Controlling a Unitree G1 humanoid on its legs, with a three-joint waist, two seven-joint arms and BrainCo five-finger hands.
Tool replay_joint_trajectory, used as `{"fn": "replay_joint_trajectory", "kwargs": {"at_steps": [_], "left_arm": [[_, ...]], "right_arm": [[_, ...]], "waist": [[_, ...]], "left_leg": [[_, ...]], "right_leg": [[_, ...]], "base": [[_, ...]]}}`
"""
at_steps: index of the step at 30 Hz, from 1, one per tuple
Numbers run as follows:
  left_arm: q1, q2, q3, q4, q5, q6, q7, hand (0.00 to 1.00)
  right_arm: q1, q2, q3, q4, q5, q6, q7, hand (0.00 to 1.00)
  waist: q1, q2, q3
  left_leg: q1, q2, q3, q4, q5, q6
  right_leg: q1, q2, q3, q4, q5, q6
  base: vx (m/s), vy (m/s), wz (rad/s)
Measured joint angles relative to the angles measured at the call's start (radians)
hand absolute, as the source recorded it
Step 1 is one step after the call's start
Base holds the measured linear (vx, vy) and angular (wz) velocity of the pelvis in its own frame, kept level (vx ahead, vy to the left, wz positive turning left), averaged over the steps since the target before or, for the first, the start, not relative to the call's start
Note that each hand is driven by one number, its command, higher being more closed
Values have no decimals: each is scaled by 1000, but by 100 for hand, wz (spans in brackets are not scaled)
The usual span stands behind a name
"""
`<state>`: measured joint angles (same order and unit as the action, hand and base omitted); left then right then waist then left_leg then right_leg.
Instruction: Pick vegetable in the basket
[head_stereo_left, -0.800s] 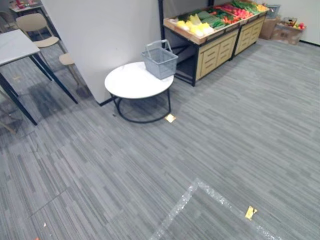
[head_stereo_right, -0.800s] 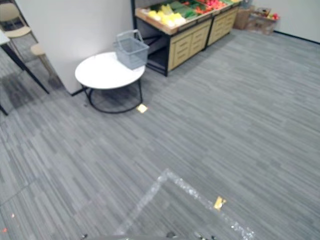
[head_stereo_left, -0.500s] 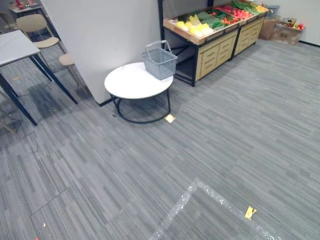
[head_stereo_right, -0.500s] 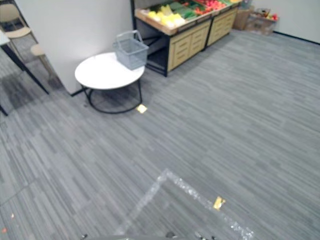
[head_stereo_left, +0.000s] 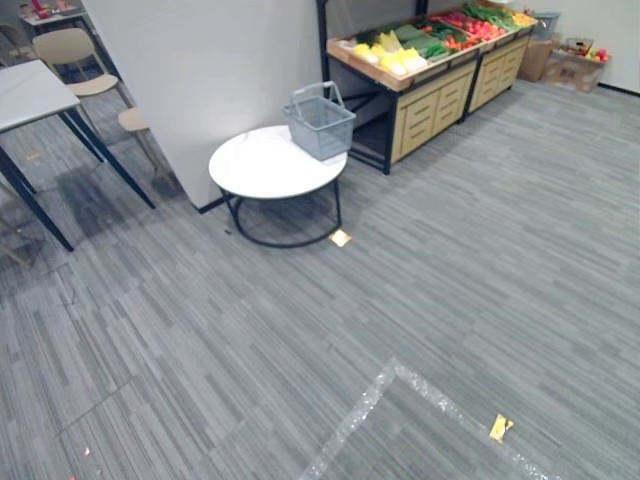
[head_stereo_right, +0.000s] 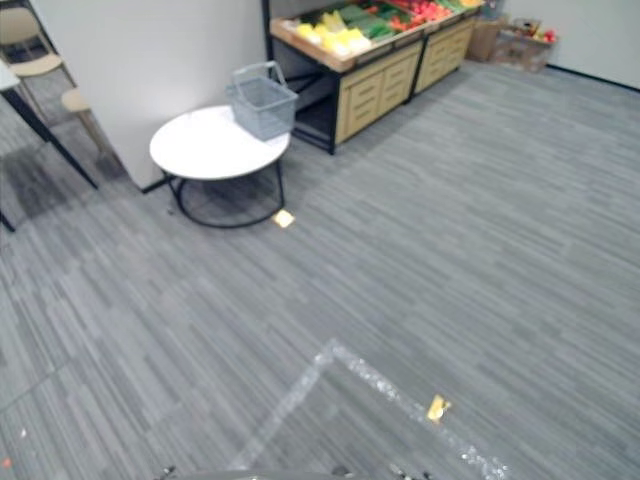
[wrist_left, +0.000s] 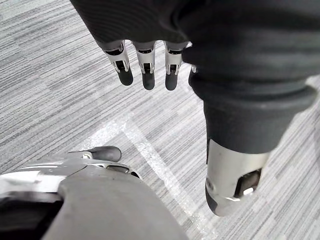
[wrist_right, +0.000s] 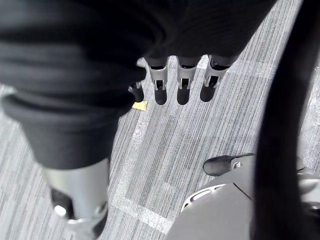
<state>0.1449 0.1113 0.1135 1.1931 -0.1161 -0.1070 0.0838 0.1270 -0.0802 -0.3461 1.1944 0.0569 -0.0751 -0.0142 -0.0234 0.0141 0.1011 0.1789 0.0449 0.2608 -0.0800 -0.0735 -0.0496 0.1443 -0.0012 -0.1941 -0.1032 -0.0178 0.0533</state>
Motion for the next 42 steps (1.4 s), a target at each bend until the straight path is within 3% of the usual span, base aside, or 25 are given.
{"fn": "replay_joint_trajectory", "kwargs": {"at_steps": [17,19,21,23,24,25,26,27,28,30,31,32,34,35,36,37,38,39,40,41,42], "left_arm": [[-5,4,-11,0,-2,0,1,0],[-18,3,-12,-1,-18,0,8,0],[-35,11,-10,-2,-40,-1,23,0],[-40,13,3,-3,-41,-1,27,0],[-37,15,18,-7,-43,-1,28,0],[-36,18,31,-13,-45,-2,28,0],[-36,16,64,-25,-68,-1,26,0],[-34,4,87,-33,-80,-1,27,0],[-19,-17,118,-50,-101,-2,26,0],[-5,-24,139,-51,-118,0,26,0],[-2,-32,140,-53,-149,-2,27,0],[0,-33,139,-52,-152,-2,27,0],[10,-37,138,-51,-156,-3,26,0],[18,-42,137,-51,-156,-5,27,0],[22,-46,137,-50,-155,-5,27,0],[28,-50,137,-49,-154,-6,27,0],[38,-66,133,-49,-153,-7,27,0],[37,-81,126,-46,-152,-6,27,0],[40,-88,126,-39,-152,-6,26,0],[45,-88,127,-38,-151,-5,26,0],[65,-69,128,-39,-147,-5,24,0]], "right_arm": [[-3,0,0,0,0,0,0,0],[-18,-2,1,-2,0,0,0,0],[-46,1,2,-3,3,0,0,0],[-46,2,3,-4,16,0,-1,0],[-44,3,18,-4,29,-1,0,0],[-44,4,25,-3,32,-2,-1,0],[-44,-2,43,-2,34,-3,1,0],[-42,-4,48,-2,36,-3,2,0],[-39,-15,54,-1,40,-3,2,0],[-43,-21,98,-2,40,-3,3,0],[-63,-32,112,-2,40,-3,3,0],[-68,-35,116,-2,40,-3,3,0],[-83,-39,121,-1,41,-4,5,0],[-87,-39,127,-2,41,-4,5,0],[-88,-44,137,-5,41,-7,6,0],[-87,-48,140,-5,41,-10,7,0],[-87,-62,145,-6,42,-19,8,0],[-89,-82,158,-10,42,-23,8,0],[-88,-87,159,-10,42,-24,9,0],[-87,-86,159,-10,42,-25,9,0],[-77,-72,157,-8,42,-27,11,0]], "waist": [[-1,-9,8],[-1,-1,12],[-2,-13,57],[-1,-22,70],[0,-31,74],[-1,-39,79],[-1,-38,91],[1,-30,98],[9,-19,110],[27,-26,121],[38,-25,120],[41,-24,121],[53,-20,123],[55,-17,121],[55,-8,121],[55,0,118],[57,30,112],[61,62,112],[65,72,111],[67,70,110],[75,37,87]], "left_leg": [[-7,1,0,-4,0,0],[-40,7,6,15,0,0],[-57,11,6,37,-1,-2],[-63,16,11,72,-18,-26],[-133,40,9,243,-81,-67],[-189,55,7,367,-93,-67],[-308,100,-2,624,-78,-53],[-351,125,-6,724,-52,-31],[-396,158,-8,859,13,4],[-476,158,-55,1012,135,24],[-530,139,-87,1013,71,8],[-539,138,-89,1000,60,6],[-563,122,-98,832,43,-16],[-557,106,-111,651,49,-23],[-536,102,-110,433,76,-44],[-529,100,-112,324,96,-53],[-516,110,-115,152,130,-72],[-529,125,-135,105,131,-73],[-530,124,-139,104,133,-70],[-526,117,-138,118,157,-51],[-519,78,-121,179,231,-24]], "right_leg": [[-12,2,-1,2,0,-1],[-75,-2,2,80,-28,-18],[-130,-12,2,191,-80,-27],[-142,-18,1,229,-113,-38],[-146,-25,-6,258,-151,-61],[-141,-28,-12,261,-155,-66],[-123,-27,-25,261,-159,-73],[-109,-18,-26,262,-162,-78],[-75,-10,-24,263,-173,-86],[-37,-15,-1,260,-187,-98],[-37,-20,32,255,-188,-97],[-37,-21,38,250,-188,-97],[-35,-29,61,226,-186,-93],[-30,-30,72,212,-190,-83],[-19,-28,74,196,-197,-71],[-13,-24,74,185,-202,-63],[6,-6,81,162,-211,-48],[33,10,88,151,-234,-24],[58,6,95,157,-257,0],[77,-6,100,165,-279,9],[90,-62,112,192,-318,29]], "base": [[-1,0,0],[-32,-15,-9],[-35,-36,-2],[-34,-64,7],[-19,-88,17],[-20,-156,27],[-13,-124,16],[13,-129,8],[57,-65,-3],[120,-53,-27],[107,-29,-46],[134,1,-57],[153,30,-38],[250,62,-23],[279,75,-15],[425,141,-6],[508,220,-9],[540,264,-16],[515,318,-19],[422,269,-27],[550,287,-37]]}}
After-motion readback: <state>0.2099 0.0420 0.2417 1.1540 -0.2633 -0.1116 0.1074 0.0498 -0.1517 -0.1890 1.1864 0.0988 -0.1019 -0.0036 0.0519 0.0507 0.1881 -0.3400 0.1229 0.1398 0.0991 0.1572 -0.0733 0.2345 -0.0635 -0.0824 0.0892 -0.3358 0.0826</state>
